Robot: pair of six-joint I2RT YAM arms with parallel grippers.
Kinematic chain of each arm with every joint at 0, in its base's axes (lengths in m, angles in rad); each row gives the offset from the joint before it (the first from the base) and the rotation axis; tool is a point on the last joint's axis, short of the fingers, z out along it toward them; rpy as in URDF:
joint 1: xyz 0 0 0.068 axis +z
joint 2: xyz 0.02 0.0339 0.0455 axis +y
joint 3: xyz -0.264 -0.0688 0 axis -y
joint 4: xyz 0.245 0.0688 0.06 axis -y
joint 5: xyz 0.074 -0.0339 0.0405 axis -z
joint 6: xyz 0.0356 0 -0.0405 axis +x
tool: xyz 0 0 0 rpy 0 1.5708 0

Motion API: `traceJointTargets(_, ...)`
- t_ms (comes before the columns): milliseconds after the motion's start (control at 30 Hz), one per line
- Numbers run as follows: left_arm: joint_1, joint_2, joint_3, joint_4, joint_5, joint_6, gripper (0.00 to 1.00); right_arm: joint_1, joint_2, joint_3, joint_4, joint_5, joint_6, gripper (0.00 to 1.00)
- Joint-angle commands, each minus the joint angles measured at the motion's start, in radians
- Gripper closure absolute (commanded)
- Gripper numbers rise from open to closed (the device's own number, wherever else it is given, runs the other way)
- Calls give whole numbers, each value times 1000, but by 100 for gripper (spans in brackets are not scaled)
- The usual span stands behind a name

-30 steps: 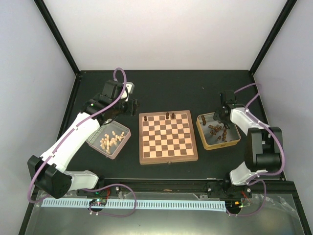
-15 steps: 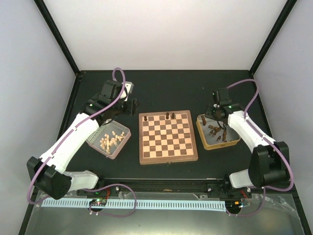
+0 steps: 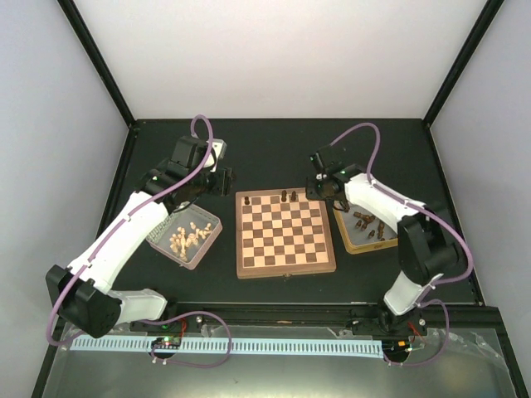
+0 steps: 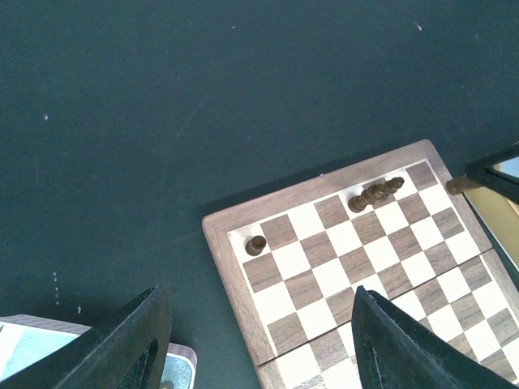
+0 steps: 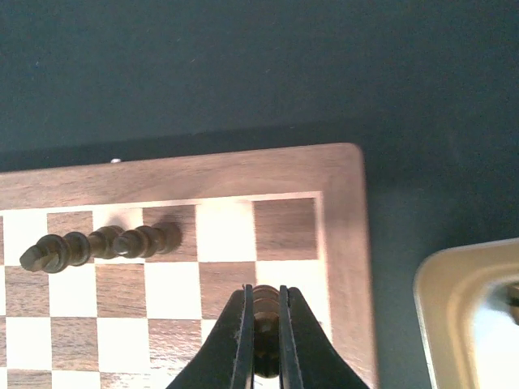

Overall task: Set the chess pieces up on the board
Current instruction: Place the chess piece on the chessboard.

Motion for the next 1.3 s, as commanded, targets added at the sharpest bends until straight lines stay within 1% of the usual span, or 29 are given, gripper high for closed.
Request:
traceJointTargets(0, 10, -26, -4, 27, -1, 4, 37, 39, 71, 64, 24, 13, -2, 97)
traceJointTargets(233, 15, -29, -9, 29, -2, 4, 37, 59, 157, 122, 29, 16, -3, 97)
traceJointTargets(800, 18, -29, -12, 29, 3, 4, 37, 69, 233, 170, 5, 36, -19, 95)
traceJointTargets(1267, 19, -30, -14, 26, -2, 6, 37, 84, 287, 242, -72, 90, -41, 85)
